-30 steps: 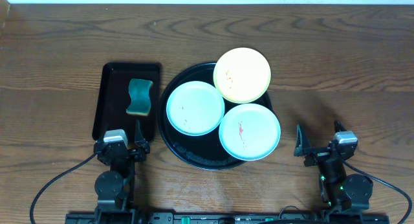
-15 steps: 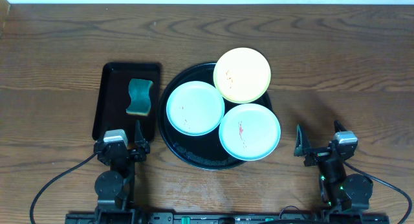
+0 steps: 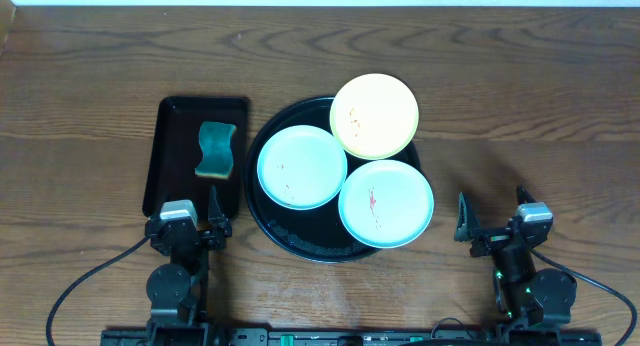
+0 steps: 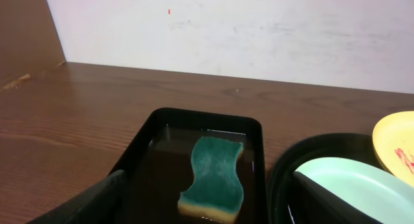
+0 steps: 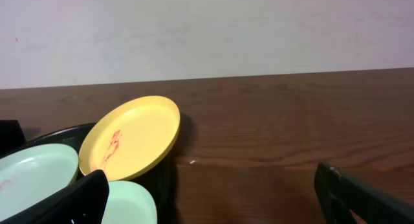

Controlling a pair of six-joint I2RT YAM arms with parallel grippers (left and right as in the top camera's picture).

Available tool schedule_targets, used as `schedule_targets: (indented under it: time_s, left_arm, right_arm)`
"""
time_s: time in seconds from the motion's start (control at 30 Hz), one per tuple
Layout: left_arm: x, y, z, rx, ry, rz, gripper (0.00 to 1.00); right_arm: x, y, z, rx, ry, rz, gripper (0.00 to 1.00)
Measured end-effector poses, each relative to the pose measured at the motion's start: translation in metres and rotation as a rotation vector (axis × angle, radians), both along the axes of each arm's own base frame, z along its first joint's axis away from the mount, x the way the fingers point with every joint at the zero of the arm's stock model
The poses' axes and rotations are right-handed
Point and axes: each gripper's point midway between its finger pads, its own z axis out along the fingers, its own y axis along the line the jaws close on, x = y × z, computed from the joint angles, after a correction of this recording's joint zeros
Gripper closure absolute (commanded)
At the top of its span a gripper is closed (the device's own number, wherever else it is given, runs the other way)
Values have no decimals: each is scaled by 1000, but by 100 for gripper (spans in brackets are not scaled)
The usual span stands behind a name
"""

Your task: Clean dirty plates on tray and stack at the side

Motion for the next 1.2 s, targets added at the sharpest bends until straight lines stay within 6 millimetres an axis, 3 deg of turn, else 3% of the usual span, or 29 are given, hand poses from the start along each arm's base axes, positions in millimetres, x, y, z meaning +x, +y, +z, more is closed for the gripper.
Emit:
schedule_targets:
  time_s: [0.37,0.6,0.73,0.93,1.03,1.2]
  left_arm:
    - [0,0,0,0,0,0,22]
    - [0,2,1,4,-4,9,22]
    - [1,-3,6,0,-25,-20,22]
    - [2,-11,13,-4,-41,-66,22]
    - [0,-14,27,-6,-19,-82,22]
    - [-1,-22,75,-11,17,-131,22]
  right_arm:
    - [0,0,1,0,-3,0,1]
    - [0,2,17,-2,-68,10,1]
    - [-3,15,31,2,-126,87,1]
    - [-4,25,35,41,-103,151,1]
    - [-2,27,52,46,-95,163,1]
    - [9,37,106,45,-93,230,1]
